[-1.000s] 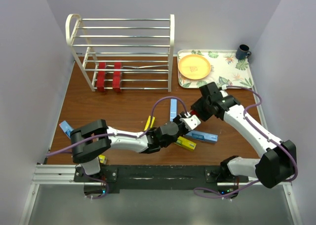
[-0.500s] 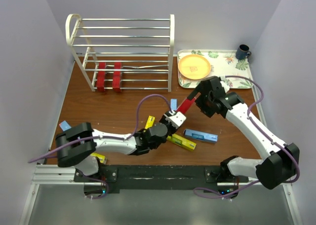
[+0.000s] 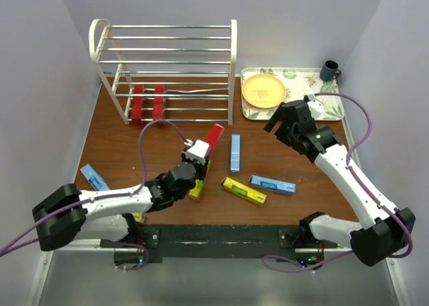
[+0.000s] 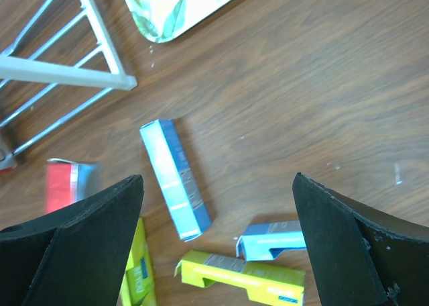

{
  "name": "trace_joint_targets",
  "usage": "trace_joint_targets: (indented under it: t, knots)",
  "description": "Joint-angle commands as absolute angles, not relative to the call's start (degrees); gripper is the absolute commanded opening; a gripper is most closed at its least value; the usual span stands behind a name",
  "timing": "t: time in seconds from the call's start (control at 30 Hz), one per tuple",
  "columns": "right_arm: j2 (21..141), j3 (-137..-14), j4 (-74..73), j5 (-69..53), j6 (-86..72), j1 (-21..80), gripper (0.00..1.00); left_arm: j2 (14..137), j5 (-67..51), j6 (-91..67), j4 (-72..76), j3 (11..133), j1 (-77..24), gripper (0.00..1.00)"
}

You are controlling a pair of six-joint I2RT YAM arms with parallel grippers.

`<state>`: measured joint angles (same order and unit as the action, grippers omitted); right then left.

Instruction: Place and organize the toothpastes onto the shelf

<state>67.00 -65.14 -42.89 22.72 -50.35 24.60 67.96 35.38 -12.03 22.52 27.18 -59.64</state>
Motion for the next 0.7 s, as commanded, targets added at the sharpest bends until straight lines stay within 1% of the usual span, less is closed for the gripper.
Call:
trace_joint_targets:
  t: [0.0,0.03,0.23,0.53,0.67]
  knots:
    - [64.9,-65.3,-42.4,27.7,-45.6,23.9,0.98,67.4,36.4,-14.1,25.1,28.3,-53.4,0.25]
    - [64.8,-65.2,-42.4,28.0,-45.2,23.7,0.99,68.0,34.9,-13.5,25.7,28.7,-50.8,0.25]
    - [62.0,-63.3,-42.1,29.4,-42.4,23.3,0.99,75.3,31.0,-9.8,33.4,33.2,-43.6,0.28]
    - [54.9,-59.3,-43.6,30.4,-39.3,23.3,0.99,91.1,27.1,-8.8,41.7,45.6,-37.7,0.28]
    - [52.0,-57.7,-45.0,31.0,-38.6,23.3,0.99,97.7,27.1,-8.6,44.6,50.6,-36.7,0.30]
